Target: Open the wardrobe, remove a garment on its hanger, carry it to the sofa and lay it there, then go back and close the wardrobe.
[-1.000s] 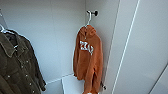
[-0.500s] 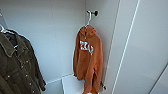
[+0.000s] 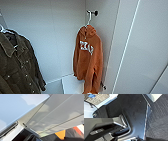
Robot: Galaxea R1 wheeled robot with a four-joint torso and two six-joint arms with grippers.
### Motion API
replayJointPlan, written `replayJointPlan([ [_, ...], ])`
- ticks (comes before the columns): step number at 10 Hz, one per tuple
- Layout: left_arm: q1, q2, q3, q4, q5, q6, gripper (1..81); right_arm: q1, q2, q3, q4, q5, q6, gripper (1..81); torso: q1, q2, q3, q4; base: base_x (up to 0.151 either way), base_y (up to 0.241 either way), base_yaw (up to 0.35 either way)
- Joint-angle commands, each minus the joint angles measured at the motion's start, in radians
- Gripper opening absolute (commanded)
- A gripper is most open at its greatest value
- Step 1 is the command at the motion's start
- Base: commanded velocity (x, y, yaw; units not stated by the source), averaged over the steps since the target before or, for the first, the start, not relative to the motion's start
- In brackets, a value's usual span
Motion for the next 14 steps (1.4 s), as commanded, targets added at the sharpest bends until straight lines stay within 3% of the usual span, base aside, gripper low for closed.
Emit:
replayJointPlan([
  [1, -0.166, -0.045, 0.103, -0.010, 0.028, -0.042, 81.1, 0.044, -0.002, -0.007, -0.003, -0.059, 0.004, 81.1, 0.000, 0.000, 0.000, 0.000, 0.000, 0.000, 0.000],
  [3, -0.234, -0.058, 0.152, -0.010, 0.028, -0.075, 81.1, 0.044, -0.002, -0.009, -0.003, -0.059, 0.004, 81.1, 0.000, 0.000, 0.000, 0.000, 0.000, 0.000, 0.000],
  [5, -0.330, -0.071, 0.172, -0.010, 0.028, -0.165, 81.1, 0.037, -0.005, -0.010, 0.001, -0.047, 0.007, 81.1, 0.000, 0.000, 0.000, 0.000, 0.000, 0.000, 0.000],
  [14, -0.723, -0.065, 0.189, -0.010, 0.031, -0.415, 81.1, 0.036, -0.005, -0.013, 0.037, -0.044, 0.009, 81.1, 0.002, 0.001, -0.001, 0.000, 0.000, 0.000, 0.000],
])
